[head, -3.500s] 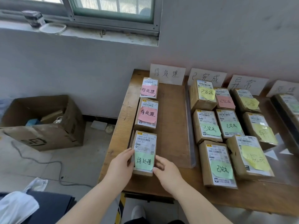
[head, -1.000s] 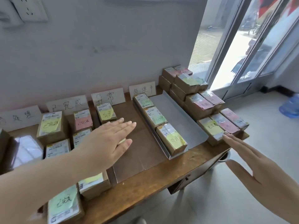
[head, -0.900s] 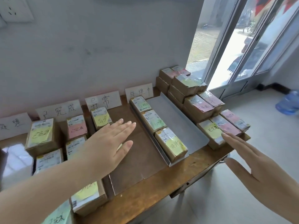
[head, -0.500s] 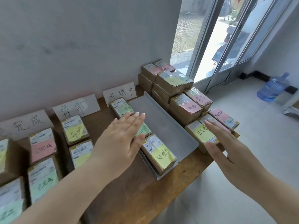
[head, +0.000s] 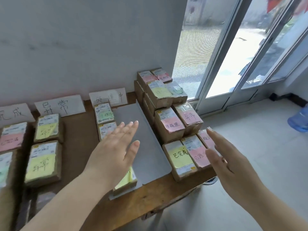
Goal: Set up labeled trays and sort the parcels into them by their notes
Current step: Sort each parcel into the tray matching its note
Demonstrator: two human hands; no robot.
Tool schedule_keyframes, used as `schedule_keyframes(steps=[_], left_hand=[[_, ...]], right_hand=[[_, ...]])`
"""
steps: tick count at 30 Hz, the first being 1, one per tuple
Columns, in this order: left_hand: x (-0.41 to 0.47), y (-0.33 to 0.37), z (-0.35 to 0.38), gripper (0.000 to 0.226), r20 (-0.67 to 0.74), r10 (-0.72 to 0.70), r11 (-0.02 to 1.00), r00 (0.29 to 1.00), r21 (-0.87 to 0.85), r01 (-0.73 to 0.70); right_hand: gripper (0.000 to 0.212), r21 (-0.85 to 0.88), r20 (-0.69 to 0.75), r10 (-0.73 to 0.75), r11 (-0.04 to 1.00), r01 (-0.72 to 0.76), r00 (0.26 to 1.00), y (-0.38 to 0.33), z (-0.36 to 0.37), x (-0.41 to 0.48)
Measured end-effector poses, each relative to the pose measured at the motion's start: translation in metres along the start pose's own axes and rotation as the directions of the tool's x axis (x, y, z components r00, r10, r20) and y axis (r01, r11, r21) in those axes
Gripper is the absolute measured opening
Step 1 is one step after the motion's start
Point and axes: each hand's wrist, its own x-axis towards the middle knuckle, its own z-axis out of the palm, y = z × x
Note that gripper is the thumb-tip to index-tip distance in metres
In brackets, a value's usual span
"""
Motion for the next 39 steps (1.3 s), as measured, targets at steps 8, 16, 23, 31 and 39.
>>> schedule_keyframes(steps=[8,16,23,31,39], left_hand=[[-0.008,0.075,0.050,0.067,-0.035,-0.182,0.983,0.983,-0.003,0.182],[-0.004,0.082,0.064,0.070,-0.003,-0.282,0.953,0.959,0.110,0.281],[0.030,0.047,0.056,0.079,0.001,-0.332,0.940,0.943,0.090,0.330],[0.078,0.032,0.069,0.057,0.058,-0.263,0.955,0.963,0.160,0.251],[0.121,0.019,0.071,0.079,0.101,-0.258,0.936,0.961,0.271,0.223]], right_hand=[[0.035,0.052,0.119,-0.041,0.998,0.035,0.992,0.069,-0.053,0.015],[0.059,0.145,0.236,-0.031,0.989,-0.004,0.971,0.088,-0.038,0.040],[0.053,0.084,0.323,-0.013,0.996,-0.015,0.946,0.071,-0.020,0.069],[0.068,0.098,0.281,0.027,0.994,-0.057,0.959,0.072,-0.007,0.096],[0.048,0.039,0.294,0.007,0.999,-0.020,0.956,0.074,-0.002,0.158]])
